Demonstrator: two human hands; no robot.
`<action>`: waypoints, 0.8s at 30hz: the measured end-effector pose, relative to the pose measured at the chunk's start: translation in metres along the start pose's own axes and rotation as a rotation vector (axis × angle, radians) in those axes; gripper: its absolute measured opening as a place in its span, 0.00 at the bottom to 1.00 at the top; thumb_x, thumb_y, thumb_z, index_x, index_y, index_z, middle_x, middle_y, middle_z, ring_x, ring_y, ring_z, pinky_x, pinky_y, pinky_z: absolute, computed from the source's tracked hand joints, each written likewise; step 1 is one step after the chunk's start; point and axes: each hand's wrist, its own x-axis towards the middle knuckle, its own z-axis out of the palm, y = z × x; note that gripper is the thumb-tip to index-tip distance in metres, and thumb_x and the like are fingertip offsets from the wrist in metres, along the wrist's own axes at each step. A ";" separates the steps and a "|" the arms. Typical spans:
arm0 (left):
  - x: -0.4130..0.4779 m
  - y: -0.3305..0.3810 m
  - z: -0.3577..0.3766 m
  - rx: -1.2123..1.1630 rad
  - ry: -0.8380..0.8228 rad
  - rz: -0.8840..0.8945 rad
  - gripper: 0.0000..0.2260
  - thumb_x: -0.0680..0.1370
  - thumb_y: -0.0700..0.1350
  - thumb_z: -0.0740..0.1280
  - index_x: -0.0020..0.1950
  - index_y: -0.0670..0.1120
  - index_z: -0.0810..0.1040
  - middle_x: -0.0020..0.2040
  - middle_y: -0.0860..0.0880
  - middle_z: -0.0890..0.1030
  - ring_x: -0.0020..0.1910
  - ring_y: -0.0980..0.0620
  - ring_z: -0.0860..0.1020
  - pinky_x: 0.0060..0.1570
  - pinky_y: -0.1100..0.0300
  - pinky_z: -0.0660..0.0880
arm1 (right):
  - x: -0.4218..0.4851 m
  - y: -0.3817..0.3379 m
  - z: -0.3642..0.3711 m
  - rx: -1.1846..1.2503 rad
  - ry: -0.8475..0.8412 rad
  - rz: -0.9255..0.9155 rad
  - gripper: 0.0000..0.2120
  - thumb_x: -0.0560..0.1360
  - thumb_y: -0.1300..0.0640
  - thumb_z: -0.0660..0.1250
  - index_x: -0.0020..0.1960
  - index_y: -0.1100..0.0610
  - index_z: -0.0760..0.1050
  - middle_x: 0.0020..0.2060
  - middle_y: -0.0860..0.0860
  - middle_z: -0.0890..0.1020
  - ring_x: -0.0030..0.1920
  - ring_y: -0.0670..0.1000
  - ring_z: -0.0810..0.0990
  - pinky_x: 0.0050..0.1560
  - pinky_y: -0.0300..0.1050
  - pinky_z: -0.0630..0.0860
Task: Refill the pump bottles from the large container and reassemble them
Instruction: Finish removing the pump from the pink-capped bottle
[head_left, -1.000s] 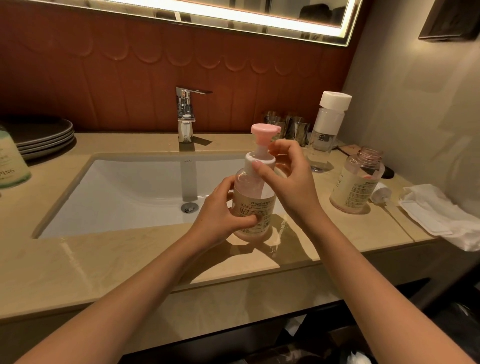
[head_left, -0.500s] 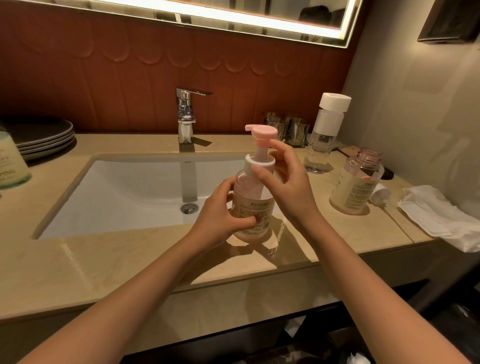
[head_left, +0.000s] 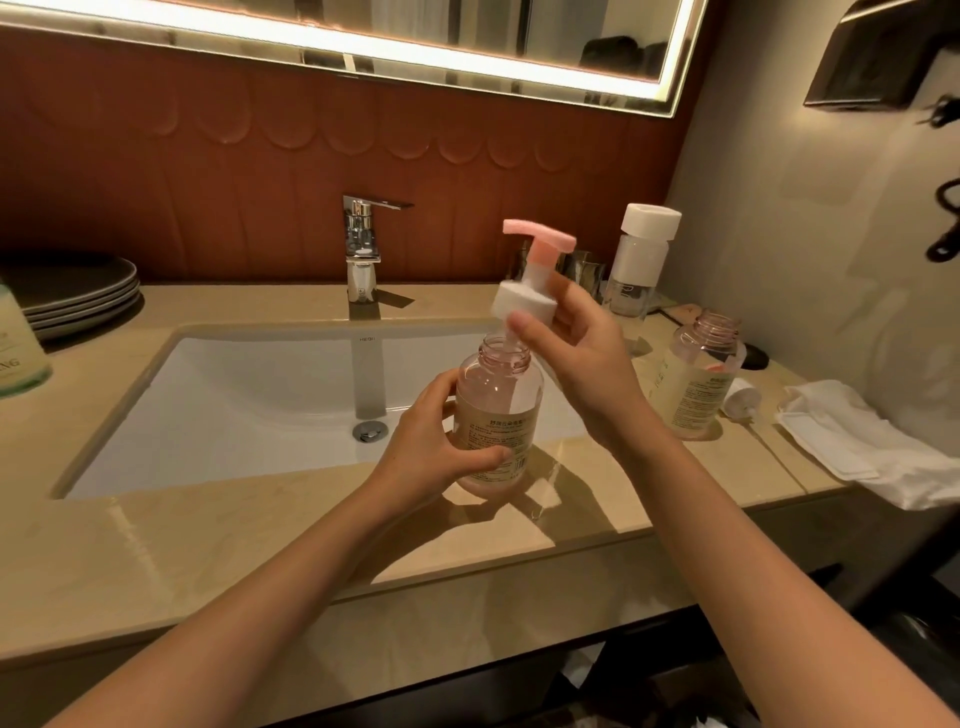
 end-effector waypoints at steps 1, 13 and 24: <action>0.001 0.000 0.000 -0.006 -0.009 -0.001 0.33 0.66 0.42 0.76 0.63 0.59 0.62 0.60 0.59 0.70 0.60 0.58 0.68 0.49 0.71 0.69 | 0.002 -0.007 -0.005 0.043 0.033 -0.018 0.19 0.74 0.61 0.66 0.64 0.57 0.69 0.53 0.48 0.78 0.51 0.42 0.79 0.50 0.36 0.77; 0.021 0.009 0.037 -0.062 -0.122 0.024 0.32 0.67 0.42 0.76 0.65 0.57 0.64 0.62 0.55 0.72 0.63 0.53 0.70 0.55 0.63 0.73 | -0.007 -0.018 -0.130 -0.045 0.598 0.031 0.14 0.74 0.48 0.67 0.54 0.58 0.75 0.45 0.51 0.80 0.47 0.50 0.81 0.45 0.43 0.79; 0.066 0.032 0.112 -0.024 -0.220 0.094 0.38 0.69 0.44 0.74 0.73 0.50 0.56 0.71 0.52 0.65 0.66 0.55 0.66 0.59 0.63 0.69 | -0.031 0.080 -0.200 -0.370 0.560 0.462 0.13 0.73 0.49 0.68 0.54 0.56 0.74 0.47 0.54 0.79 0.46 0.53 0.80 0.46 0.50 0.80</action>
